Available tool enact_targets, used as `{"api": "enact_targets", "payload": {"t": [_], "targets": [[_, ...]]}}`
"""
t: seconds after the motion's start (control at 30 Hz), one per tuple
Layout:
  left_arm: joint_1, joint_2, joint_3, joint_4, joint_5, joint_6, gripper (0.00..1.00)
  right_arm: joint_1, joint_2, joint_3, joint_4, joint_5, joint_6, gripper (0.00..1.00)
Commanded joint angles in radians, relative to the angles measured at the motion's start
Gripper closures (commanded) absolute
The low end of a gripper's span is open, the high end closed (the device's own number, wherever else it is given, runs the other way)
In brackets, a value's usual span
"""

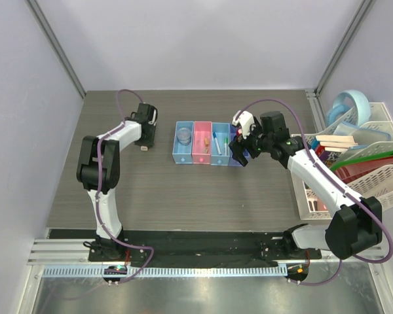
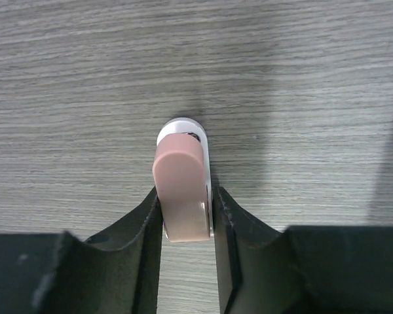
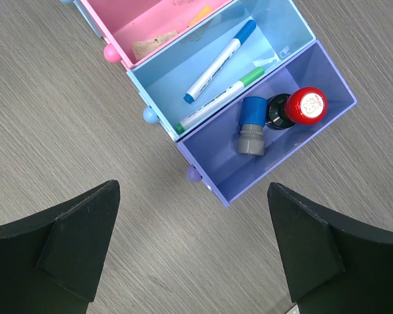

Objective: Sort the stationery into containers
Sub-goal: Pick up the stationery from the center of the board.

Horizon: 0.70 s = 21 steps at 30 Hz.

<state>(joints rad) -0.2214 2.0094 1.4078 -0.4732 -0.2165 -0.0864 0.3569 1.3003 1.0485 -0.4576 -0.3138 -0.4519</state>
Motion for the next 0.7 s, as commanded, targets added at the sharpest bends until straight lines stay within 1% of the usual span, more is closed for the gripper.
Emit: {"api": "enact_targets", "payload": {"t": [0.0,0.07,0.17,0.23,0.33,0.37,0.43,0.47,0.53,0.67], "targets": [[-0.006,-0.035,-0.018,0.019,-0.007,0.017,0.76,-0.004,-0.032,0.001,0.034,-0.015,0.012,0.0],[-0.004,-0.043,-0.024,0.018,-0.001,0.022,0.81,-0.004,-0.03,-0.001,0.034,-0.015,0.013,0.0],[-0.004,-0.063,-0.029,0.018,0.012,0.034,0.84,-0.004,-0.03,-0.001,0.034,-0.015,0.015,0.0],[-0.004,-0.089,-0.033,0.018,0.031,0.049,0.85,-0.004,-0.03,0.001,0.034,-0.015,0.015,0.0],[-0.004,-0.121,-0.049,0.018,0.095,0.071,0.86,-0.004,-0.029,0.001,0.034,-0.015,0.015,0.0],[-0.004,-0.145,-0.05,0.019,0.141,0.082,0.88,-0.004,-0.027,0.001,0.034,-0.015,0.015,0.0],[-0.007,-0.175,-0.053,0.018,0.18,0.129,0.9,-0.003,-0.022,0.001,0.034,-0.013,0.015,0.0],[-0.012,-0.198,-0.053,0.019,0.193,0.146,0.94,-0.004,-0.018,0.001,0.034,-0.011,0.015,0.0],[-0.016,-0.216,-0.041,0.016,0.21,0.174,0.99,-0.006,-0.016,0.001,0.034,-0.011,0.015,0.0],[-0.019,-0.253,-0.02,-0.013,0.348,0.244,1.0,-0.004,-0.016,-0.001,0.036,-0.01,0.015,0.0]]}}
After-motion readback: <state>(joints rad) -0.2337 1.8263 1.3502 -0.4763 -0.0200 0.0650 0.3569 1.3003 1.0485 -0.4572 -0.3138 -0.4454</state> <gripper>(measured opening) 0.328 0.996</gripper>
